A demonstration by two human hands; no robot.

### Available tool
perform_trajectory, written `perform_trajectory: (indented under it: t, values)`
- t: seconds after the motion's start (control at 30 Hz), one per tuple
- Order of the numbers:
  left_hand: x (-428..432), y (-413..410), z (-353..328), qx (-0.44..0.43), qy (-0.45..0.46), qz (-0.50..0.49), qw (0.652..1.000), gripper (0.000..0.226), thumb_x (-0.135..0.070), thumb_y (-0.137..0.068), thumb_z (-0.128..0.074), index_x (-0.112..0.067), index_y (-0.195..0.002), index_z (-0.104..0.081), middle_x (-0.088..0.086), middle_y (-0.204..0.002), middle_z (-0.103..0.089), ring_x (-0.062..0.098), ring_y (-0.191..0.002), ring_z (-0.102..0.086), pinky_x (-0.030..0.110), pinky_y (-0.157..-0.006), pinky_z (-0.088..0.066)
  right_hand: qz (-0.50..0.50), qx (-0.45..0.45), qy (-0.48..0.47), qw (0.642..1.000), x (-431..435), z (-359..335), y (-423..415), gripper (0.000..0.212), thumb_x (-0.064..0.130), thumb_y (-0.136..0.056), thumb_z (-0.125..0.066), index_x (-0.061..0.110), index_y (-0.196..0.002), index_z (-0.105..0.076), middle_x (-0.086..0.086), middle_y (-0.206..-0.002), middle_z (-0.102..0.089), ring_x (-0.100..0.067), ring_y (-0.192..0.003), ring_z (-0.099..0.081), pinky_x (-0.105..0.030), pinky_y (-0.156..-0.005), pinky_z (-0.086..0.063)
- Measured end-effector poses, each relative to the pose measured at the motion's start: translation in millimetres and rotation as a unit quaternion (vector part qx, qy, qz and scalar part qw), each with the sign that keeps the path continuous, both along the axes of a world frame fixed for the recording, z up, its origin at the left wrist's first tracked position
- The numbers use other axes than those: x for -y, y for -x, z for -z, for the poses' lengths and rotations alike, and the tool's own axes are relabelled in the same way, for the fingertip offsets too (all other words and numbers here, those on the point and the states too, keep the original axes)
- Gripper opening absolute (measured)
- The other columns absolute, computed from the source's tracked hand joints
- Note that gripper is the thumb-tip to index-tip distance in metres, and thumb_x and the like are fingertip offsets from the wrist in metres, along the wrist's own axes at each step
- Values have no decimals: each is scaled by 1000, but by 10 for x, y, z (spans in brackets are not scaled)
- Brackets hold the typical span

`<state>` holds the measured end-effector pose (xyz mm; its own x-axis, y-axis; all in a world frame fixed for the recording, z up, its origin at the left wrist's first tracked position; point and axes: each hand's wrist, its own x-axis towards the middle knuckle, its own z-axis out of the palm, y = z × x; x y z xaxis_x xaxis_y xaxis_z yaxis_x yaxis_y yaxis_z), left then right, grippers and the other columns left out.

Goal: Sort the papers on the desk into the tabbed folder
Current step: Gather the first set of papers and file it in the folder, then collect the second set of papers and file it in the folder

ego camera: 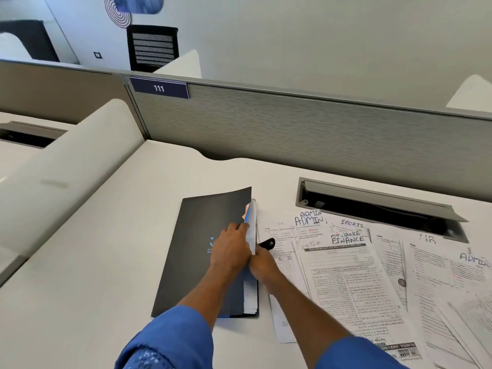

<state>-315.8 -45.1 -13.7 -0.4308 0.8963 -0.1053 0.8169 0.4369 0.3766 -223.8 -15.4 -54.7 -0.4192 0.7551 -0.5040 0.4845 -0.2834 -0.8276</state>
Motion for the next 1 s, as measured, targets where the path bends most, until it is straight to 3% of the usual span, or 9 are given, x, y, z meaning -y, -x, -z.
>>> perform_trajectory:
  t: [0.1, 0.23, 0.4, 0.47, 0.6, 0.8, 1.0]
  values:
    - [2, -20, 7, -4, 0, -3, 1000, 55, -12, -90, -43, -20, -144, -37, 7, -135, -52, 27, -116, -54, 39, -90, -48, 4, 90, -70, 993, -35, 82, 26, 21, 6, -93, -47, 6, -99, -67, -6, -89, -66, -19, -80, -58, -28, -69, -45]
    - [-2, -26, 15, 3, 2, -9, 1000, 61, -15, -90, -44, -20, -149, -28, 8, -130, -53, 27, -115, -54, 39, -91, -47, 0, 115, -92, 989, -59, 123, 41, 25, -1, -85, -47, 14, -66, -53, -1, -67, -57, -13, -59, -48, -24, -53, -36]
    - [-10, -34, 30, -4, 3, -5, 1000, 56, -20, -91, -48, -18, -145, -33, 6, -131, -54, 25, -113, -55, 36, -89, -49, -25, 94, -81, 992, -63, 156, 70, 36, -1, -88, -42, 22, -61, -47, 3, -63, -50, -12, -60, -42, -31, -61, -35]
    - [-13, -42, 43, -8, 1, -8, 1000, 52, -22, -92, -48, -19, -142, -36, 5, -130, -54, 24, -112, -55, 36, -87, -50, -29, 79, -77, 993, -53, 141, 67, 32, 1, -89, -43, 19, -64, -54, 0, -64, -53, -19, -67, -48, -37, -66, -38]
    - [-34, -49, 69, -27, -7, -2, 1000, 49, -25, -92, -48, -18, -140, -40, 5, -130, -54, 23, -113, -54, 35, -88, -49, -19, 71, -159, 984, -74, 72, -37, 17, 9, -90, -55, 6, -96, -70, -9, -87, -72, -24, -79, -66, -34, -68, -52]
    - [-81, -120, 162, -35, 9, -3, 999, 41, -29, -93, -51, -15, -131, -46, 7, -127, -51, 24, -114, -48, 37, -88, -49, 44, 93, -288, 952, -258, -153, -318, 22, 10, -90, -53, 8, -104, -69, -8, -97, -73, -23, -89, -68, -32, -73, -53]
    - [-217, -414, 80, -34, -14, -2, 999, 59, -45, -91, -52, -16, -140, -37, 12, -138, -42, 31, -124, -43, 43, -99, -43, 69, 132, -372, 916, -459, -337, -831, 26, 17, -93, -55, 10, -116, -65, -6, -117, -66, -25, -106, -63, -37, -87, -52]
